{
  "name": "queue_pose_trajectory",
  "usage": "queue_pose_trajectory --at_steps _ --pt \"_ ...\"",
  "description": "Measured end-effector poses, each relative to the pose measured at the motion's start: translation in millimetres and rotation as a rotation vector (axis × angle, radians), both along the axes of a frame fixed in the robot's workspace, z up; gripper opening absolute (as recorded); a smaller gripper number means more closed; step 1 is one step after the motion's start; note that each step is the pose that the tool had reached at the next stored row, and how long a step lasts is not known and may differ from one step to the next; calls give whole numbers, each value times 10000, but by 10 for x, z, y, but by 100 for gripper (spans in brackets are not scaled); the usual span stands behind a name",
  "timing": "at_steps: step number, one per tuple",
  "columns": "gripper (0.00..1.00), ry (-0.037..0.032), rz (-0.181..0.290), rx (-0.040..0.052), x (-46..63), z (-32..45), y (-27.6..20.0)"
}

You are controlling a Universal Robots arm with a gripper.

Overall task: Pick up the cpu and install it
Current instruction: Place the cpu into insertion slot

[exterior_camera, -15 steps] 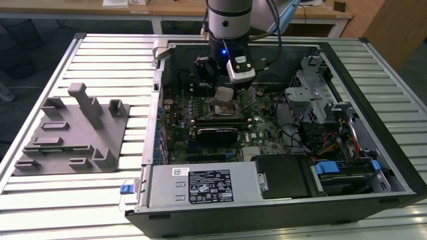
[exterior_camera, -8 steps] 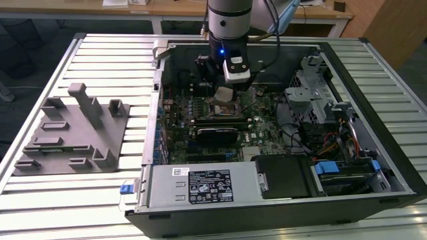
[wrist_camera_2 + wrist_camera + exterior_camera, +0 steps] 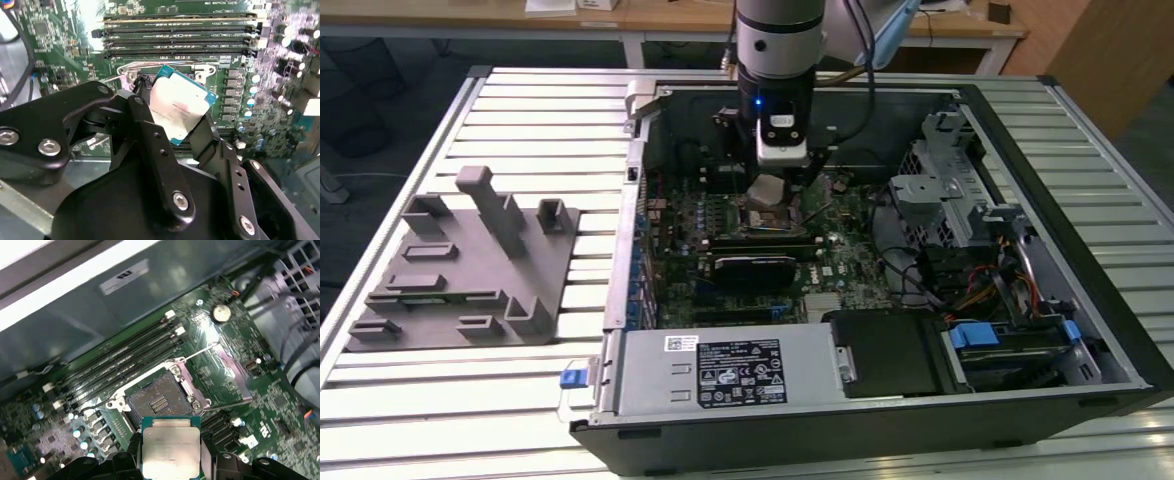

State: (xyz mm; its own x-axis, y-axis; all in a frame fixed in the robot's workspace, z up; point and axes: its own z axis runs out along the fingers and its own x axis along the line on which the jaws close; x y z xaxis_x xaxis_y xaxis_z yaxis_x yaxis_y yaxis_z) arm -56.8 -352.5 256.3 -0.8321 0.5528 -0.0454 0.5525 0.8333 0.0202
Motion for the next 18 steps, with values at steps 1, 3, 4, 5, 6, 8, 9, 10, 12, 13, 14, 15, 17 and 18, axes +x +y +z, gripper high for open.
queue_pose_trajectory --at_steps 1,3,4,5,6,8,9,10,12,13,14,15,17,18 --pt "55 0 -181 1 0 -1 0" --pt "55 0 -556 1 0 -2 0" --pt "55 0 -737 1 0 -3 0" --pt "55 -1 -915 1 0 -3 0" --pt "55 -1 -1096 1 0 -4 0" --pt "55 -1 -1455 2 0 -5 0" --pt "55 -1 -1636 1 0 -5 0" --pt "55 0 -1831 1 0 -5 0" --pt "55 -1 -2191 1 0 -6 0" --pt "55 0 -2372 1 0 -6 0" --pt "55 -1 -2551 1 0 -6 0" --pt "55 0 -2731 1 0 -6 0" --pt "55 -1 -3100 1 0 -7 0" --pt "55 -1 -3282 1 0 -7 0"
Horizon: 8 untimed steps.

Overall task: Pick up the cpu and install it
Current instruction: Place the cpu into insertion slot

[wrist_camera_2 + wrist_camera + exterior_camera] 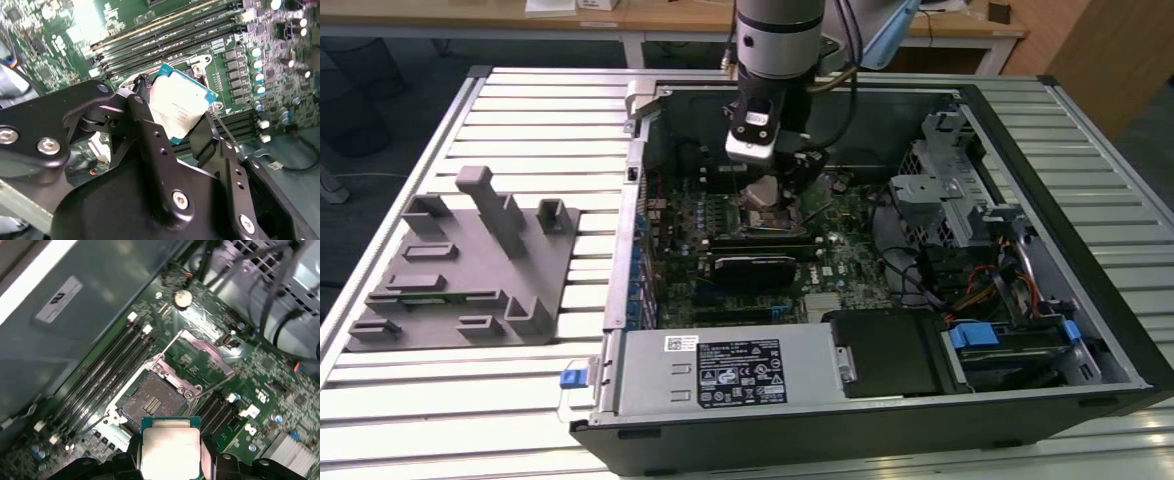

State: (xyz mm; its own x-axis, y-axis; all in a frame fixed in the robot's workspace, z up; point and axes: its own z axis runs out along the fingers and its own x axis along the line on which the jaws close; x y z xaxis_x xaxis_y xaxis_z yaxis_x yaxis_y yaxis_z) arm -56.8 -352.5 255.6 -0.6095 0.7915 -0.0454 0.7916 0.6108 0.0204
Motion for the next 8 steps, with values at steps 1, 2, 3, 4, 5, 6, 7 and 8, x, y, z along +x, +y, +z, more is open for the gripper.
queue_pose_trajectory --at_steps 1,2,3,4,5,6,7,8 --pt "55 0 -179 0 0 0 0" --pt "55 0 -359 0 0 0 0" --pt "55 0 -539 0 0 -1 0" --pt "55 0 -718 0 0 -1 0" --pt "55 0 -899 0 0 -1 0" --pt "55 0 -1232 0 0 -1 0" --pt "55 0 -1411 -1 0 -1 0" --pt "55 0 -1592 0 0 -2 0"
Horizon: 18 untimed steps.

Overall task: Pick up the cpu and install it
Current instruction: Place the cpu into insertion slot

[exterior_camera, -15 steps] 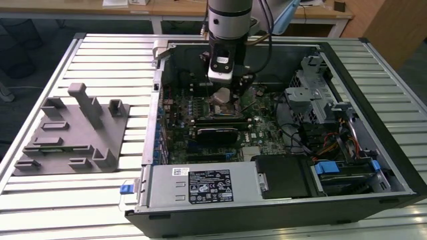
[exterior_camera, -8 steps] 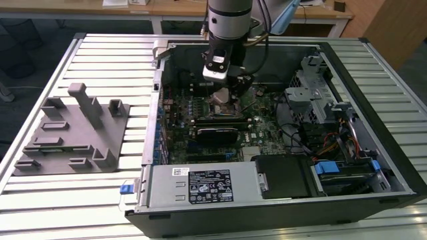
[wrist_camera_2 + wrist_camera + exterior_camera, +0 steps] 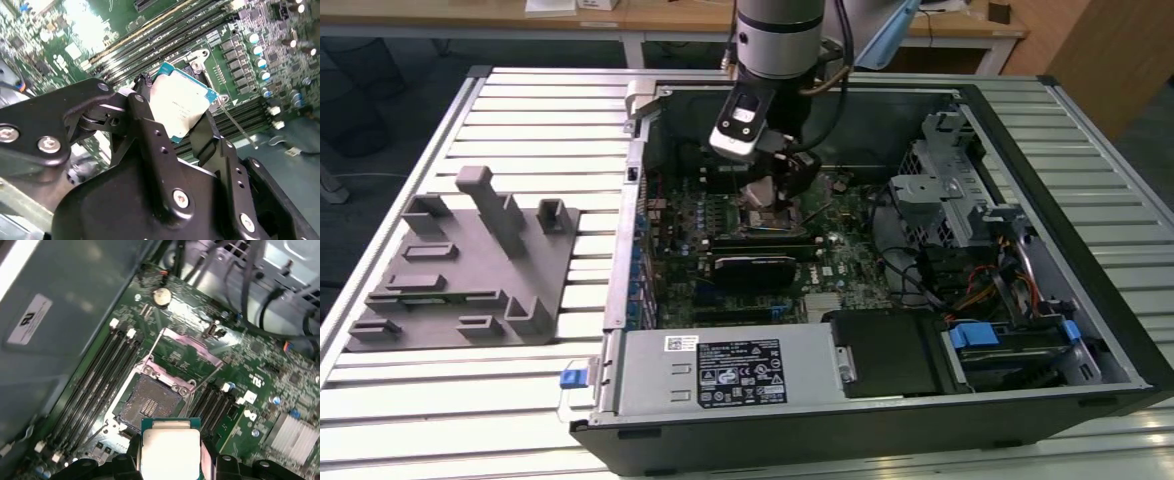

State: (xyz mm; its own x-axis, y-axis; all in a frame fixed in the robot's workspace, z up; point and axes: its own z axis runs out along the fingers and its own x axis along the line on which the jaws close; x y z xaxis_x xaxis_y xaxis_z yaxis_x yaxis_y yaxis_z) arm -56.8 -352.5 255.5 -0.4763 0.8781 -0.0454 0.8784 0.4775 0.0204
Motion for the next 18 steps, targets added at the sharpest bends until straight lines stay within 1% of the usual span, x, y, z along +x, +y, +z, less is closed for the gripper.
queue_pose_trajectory --at_steps 18 --pt "55 0 -3278 0 0 -3 0"
